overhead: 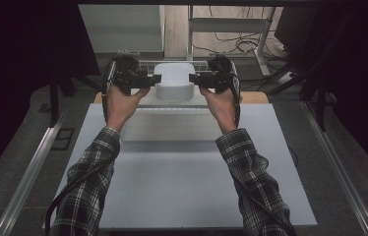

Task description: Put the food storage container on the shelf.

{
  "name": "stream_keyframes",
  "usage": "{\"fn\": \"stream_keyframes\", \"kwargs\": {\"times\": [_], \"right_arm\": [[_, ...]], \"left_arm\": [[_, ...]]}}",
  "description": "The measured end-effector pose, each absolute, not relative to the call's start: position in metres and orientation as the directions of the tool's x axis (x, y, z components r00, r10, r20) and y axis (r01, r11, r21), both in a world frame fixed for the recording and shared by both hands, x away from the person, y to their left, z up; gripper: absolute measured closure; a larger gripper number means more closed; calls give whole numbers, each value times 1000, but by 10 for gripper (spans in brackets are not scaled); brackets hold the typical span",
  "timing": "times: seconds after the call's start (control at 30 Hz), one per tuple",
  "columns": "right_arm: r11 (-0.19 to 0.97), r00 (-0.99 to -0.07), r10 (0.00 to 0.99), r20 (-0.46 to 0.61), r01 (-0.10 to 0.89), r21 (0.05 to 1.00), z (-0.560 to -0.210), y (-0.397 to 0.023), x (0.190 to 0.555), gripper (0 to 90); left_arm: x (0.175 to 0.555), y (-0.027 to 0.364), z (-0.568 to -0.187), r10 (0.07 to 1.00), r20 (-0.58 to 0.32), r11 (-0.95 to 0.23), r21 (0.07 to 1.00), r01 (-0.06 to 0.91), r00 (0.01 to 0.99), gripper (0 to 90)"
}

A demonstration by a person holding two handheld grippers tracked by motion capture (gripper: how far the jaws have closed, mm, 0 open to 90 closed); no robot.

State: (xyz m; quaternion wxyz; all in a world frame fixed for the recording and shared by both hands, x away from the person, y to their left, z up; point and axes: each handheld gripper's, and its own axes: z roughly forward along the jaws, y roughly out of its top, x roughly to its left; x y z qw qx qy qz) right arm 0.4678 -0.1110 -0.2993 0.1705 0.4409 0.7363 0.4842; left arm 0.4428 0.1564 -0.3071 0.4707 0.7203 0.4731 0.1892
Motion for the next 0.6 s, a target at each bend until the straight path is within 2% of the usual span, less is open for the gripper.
{"fn": "stream_keyframes", "kwargs": {"times": [0.07,0.13,0.3,0.47,0.6], "right_arm": [[134,-569,803,178,464,876,-299,-114,466,431],[126,-586,788,188,453,882,-299,-117,465,342],[139,-638,745,193,432,891,-302,-123,459,150],[212,-655,746,121,405,890,-307,-120,450,78],[250,-671,737,87,389,887,-310,-118,445,55]], "left_arm": [[440,159,-305,836,-206,-85,867,491,509,350],[438,160,-304,816,-220,-86,868,490,534,272],[432,163,-309,760,-239,-110,870,482,605,192],[427,165,-315,738,-239,-122,873,473,631,143],[423,166,-319,724,-224,-131,884,450,652,89]]}}
